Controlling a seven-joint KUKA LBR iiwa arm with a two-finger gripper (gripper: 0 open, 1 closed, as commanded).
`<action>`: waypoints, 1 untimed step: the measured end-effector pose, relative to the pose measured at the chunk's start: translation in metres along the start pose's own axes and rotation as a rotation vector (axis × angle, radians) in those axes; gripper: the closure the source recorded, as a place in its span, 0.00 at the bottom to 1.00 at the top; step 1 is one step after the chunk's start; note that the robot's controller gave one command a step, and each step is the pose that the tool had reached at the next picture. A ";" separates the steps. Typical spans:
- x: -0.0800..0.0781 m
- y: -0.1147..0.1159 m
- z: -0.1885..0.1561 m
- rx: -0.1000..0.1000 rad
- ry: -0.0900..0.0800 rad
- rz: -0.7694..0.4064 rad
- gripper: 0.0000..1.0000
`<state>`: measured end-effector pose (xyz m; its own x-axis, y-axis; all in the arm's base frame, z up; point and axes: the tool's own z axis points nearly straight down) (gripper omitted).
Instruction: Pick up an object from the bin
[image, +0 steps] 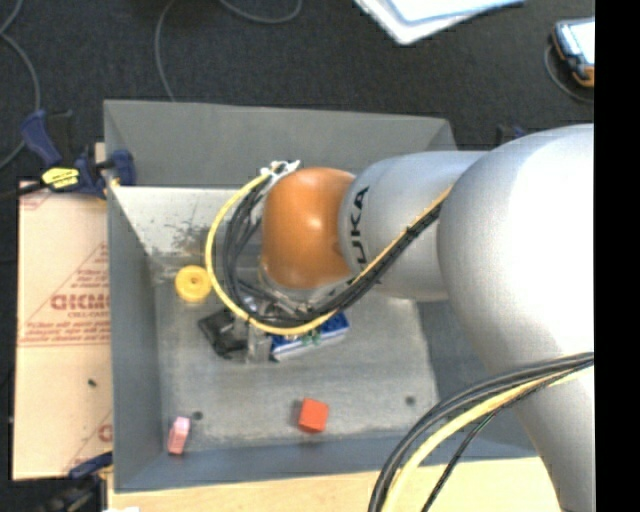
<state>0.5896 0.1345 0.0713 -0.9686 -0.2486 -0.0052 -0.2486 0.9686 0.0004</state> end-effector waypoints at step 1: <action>0.000 0.000 0.000 0.000 0.000 0.002 1.00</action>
Offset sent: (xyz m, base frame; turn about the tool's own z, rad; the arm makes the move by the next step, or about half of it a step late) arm -0.0037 0.0002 -0.0013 -0.0248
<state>0.5896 0.1345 0.0713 -0.9692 -0.2463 -0.0050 -0.2463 0.9692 0.0009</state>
